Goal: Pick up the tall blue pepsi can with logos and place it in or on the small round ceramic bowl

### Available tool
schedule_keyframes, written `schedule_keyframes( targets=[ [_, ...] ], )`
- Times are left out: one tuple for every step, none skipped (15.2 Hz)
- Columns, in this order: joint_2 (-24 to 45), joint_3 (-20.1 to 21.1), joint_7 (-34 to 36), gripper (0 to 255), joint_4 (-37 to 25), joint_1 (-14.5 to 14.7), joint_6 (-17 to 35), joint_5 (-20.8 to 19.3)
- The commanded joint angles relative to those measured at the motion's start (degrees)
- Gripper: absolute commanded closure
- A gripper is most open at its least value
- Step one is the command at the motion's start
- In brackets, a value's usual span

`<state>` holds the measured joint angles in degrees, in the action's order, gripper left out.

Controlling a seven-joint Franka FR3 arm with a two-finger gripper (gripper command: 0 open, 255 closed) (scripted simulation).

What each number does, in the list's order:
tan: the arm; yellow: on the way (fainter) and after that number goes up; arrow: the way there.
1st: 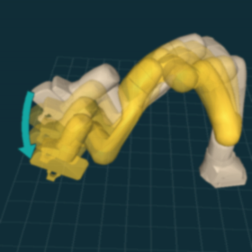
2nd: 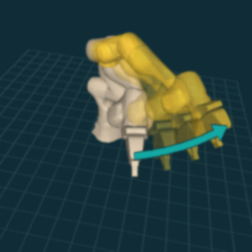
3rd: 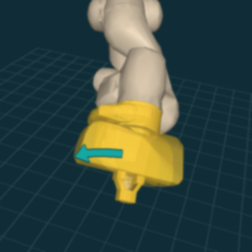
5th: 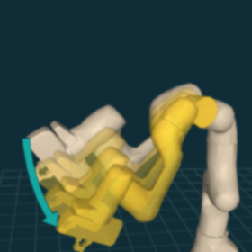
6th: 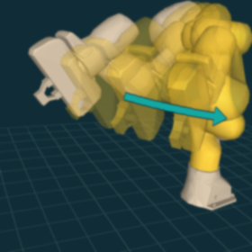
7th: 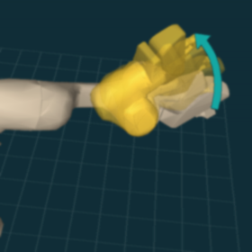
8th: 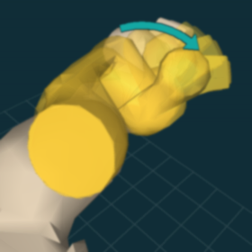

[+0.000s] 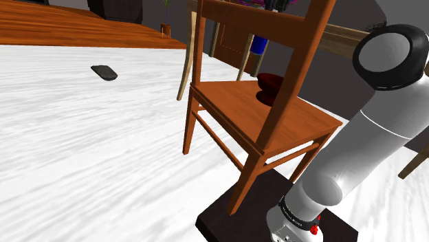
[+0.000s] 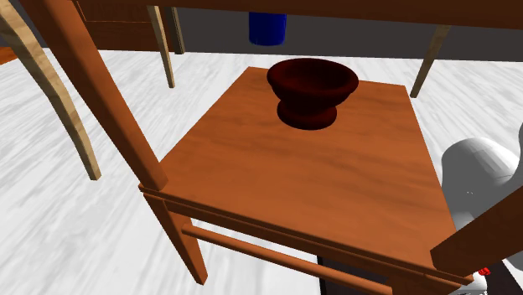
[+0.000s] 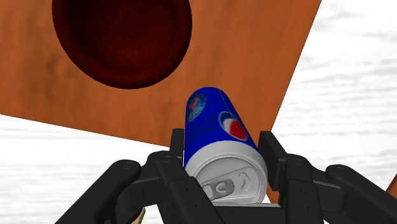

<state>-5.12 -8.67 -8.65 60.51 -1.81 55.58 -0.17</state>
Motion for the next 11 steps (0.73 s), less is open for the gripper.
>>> schedule_keyframes(
  targets=[
    [-0.71,-1.72,-3.24,255,-0.94,-1.3,-1.65,-0.32],
    [-0.89,-2.56,-4.8,255,-1.54,-1.92,-2.42,-0.47],
    [-0.97,-3.48,-6.41,255,-2.27,-2.52,-3.23,-0.62],
    [-0.95,-4.42,-8.07,255,-3.14,-3.16,-4.07,-0.74],
    [-0.81,-5.38,-9.8,255,-4.16,-3.86,-4.95,-0.84],
    [-0.54,-6.43,-11.59,255,-5.34,-4.55,-5.87,-0.9],
    [-0.14,-7.54,-13.46,255,-6.71,-5.29,-6.84,-0.9],
    [0.42,-8.68,-15.42,255,-8.29,-6.13,-7.87,-0.83],
    [1.17,-9.97,-17.48,255,-10.11,-6.99,-8.98,-0.67],
    [2.01,-11.19,-19.38,255,-11.96,-7.84,-10.05,-0.4],
    [-0.02,-10.46,-18.74,255,-8.19,-7.41,-8.18,-1.23]
  ],
)
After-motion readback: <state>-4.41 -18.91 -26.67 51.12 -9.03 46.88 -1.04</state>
